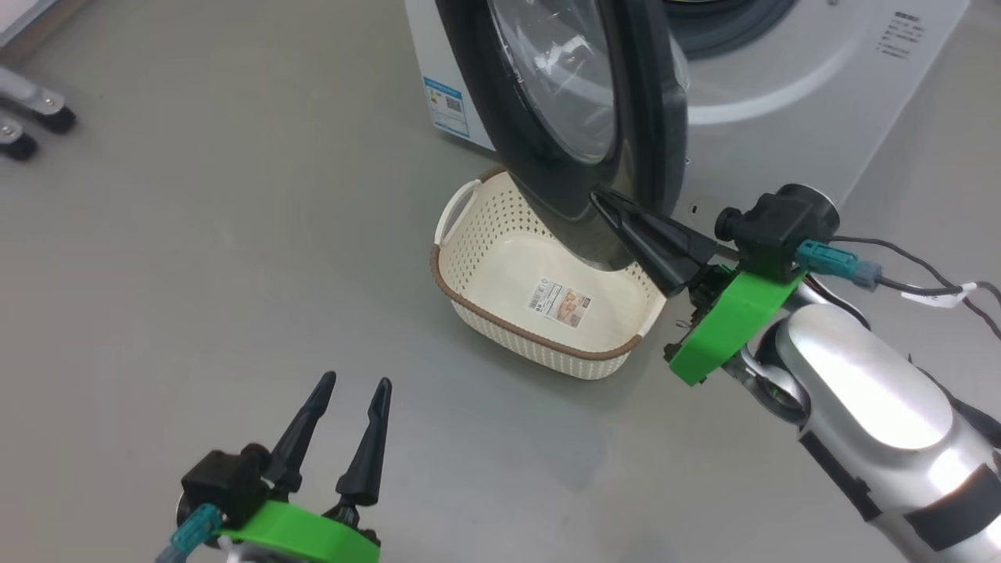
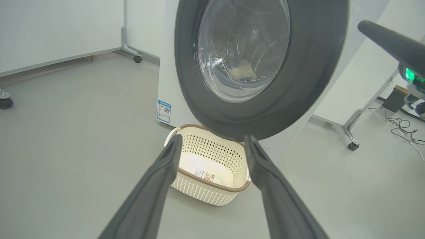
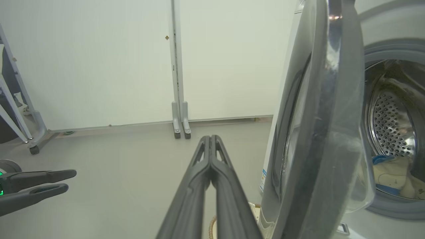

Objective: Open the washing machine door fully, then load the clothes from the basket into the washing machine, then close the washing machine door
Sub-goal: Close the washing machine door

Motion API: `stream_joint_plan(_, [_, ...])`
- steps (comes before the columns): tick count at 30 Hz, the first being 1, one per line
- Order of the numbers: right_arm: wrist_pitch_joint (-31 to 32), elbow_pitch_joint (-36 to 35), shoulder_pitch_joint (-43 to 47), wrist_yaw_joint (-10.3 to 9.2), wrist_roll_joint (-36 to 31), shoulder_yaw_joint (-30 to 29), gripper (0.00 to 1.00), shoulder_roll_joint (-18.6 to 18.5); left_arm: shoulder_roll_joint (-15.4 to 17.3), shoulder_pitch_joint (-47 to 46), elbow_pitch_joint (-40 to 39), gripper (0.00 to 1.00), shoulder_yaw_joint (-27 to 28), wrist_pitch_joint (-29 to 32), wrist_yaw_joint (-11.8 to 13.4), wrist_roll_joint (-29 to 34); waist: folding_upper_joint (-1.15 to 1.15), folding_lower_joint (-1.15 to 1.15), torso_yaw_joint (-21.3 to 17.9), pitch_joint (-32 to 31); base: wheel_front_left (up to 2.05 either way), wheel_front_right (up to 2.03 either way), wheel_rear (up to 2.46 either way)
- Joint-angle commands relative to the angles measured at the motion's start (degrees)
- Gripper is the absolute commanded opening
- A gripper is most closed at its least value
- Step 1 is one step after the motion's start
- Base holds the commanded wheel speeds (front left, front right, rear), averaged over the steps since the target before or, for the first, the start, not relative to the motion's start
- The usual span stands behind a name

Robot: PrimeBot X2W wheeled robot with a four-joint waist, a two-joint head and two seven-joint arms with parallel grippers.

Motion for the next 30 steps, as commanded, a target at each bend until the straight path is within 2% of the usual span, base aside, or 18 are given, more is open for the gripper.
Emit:
stream_joint_plan(1, [-0.52,-0.77,-1.62,-0.16,0.84,-0.18,0.00,0.69,0.25,-2.51,-1.29,1.00,1.91,-0.64,-0.20,-0.39,0.00,-0.02,1.74,0.62,0.00,0.00,0.00])
stream_joint_plan(14, [-0.54,8.83,-2.84,-0.16,1.06,-3.42,0.00,2.15,-0.35,-2.65,-1.31,1.00,2.29,-0.64,-0.20,-0.29,0.00,-0.02,3.98,1.99,0.00,0.00,0.00])
stream_joint_plan(30, [-0.54,13.31,-6.08,-0.16,-1.63,-8.73,0.00,0.18,-1.16,-4.37,-1.98,1.00,3.52,-0.64,-0.20,-0.15,0.00,-0.02,3.48,5.72,0.00,0.00,0.00])
